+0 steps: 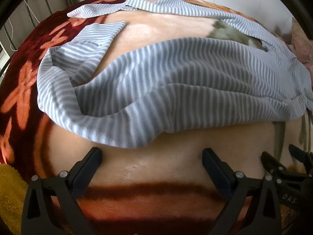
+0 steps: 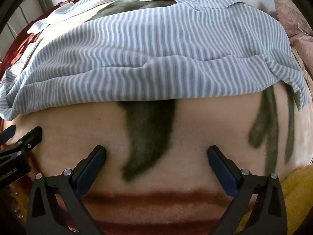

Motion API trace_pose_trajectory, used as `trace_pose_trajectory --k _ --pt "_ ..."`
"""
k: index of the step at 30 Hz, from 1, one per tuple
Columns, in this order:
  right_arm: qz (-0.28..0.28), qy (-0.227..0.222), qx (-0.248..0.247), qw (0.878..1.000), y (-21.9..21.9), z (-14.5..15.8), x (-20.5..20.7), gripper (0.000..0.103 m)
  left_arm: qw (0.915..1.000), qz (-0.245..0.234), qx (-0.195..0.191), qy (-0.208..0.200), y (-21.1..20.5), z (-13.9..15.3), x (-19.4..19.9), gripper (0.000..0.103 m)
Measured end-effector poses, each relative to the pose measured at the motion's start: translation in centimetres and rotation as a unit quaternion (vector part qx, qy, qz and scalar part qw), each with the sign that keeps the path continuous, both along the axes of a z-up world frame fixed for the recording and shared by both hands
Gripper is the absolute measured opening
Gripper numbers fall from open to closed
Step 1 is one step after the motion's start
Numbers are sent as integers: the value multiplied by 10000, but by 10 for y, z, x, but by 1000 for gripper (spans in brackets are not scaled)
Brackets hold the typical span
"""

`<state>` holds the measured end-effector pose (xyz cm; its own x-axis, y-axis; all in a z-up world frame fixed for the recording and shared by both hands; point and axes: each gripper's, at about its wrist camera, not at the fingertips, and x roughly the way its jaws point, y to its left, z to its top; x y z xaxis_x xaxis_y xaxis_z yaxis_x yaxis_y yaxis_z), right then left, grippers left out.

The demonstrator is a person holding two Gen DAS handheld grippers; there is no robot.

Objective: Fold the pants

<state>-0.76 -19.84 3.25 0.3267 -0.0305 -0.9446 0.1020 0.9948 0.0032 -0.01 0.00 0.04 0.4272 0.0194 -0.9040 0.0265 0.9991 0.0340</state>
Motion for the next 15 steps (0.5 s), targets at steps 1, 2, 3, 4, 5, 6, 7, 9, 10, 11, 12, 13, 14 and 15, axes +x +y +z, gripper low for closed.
trace_pose_trajectory --k 1,2,3,4,5,6,7,9,10,11,12,13,14,15 --pt "0 3 3 10000 0 0 0 103 10000 2 -18 10 0 0 0 103" --pt "0 2 5 10000 0 0 0 103 10000 13 -43 24 1 0 0 103" --pt "0 0 6 10000 0 0 0 103 10000 26 -71 37 1 0 0 103" --pt "0 9 5 10000 0 0 0 103 9999 41 -69 98 1 2 3 103" --pt "0 7 6 10000 0 0 0 103 9999 47 -88 108 1 2 4 103" --pt "1 6 7 10000 0 0 0 103 9999 51 -62 103 0 0 4 103" --pt "1 8 7 10000 0 0 0 103 9999 7 -92 116 3 -3 5 103" --pt "0 -2 6 10000 0 0 0 103 9999 6 -112 97 4 -2 4 103" --pt "0 -2 6 10000 0 0 0 103 9999 21 -115 90 4 -2 4 103" --pt "0 -3 7 10000 0 0 0 103 9999 23 -116 82 5 -2 3 103" --pt "-1 -2 10 10000 0 0 0 103 9999 21 -119 82 5 -1 3 103" --pt "-2 0 12 10000 0 0 0 103 9999 19 -120 76 6 -2 3 103" --pt "-1 -6 6 10000 0 0 0 103 9999 17 -121 75 6 -2 3 103" --pt "-4 -8 9 10000 0 0 0 103 9999 15 -120 74 7 -2 3 103"
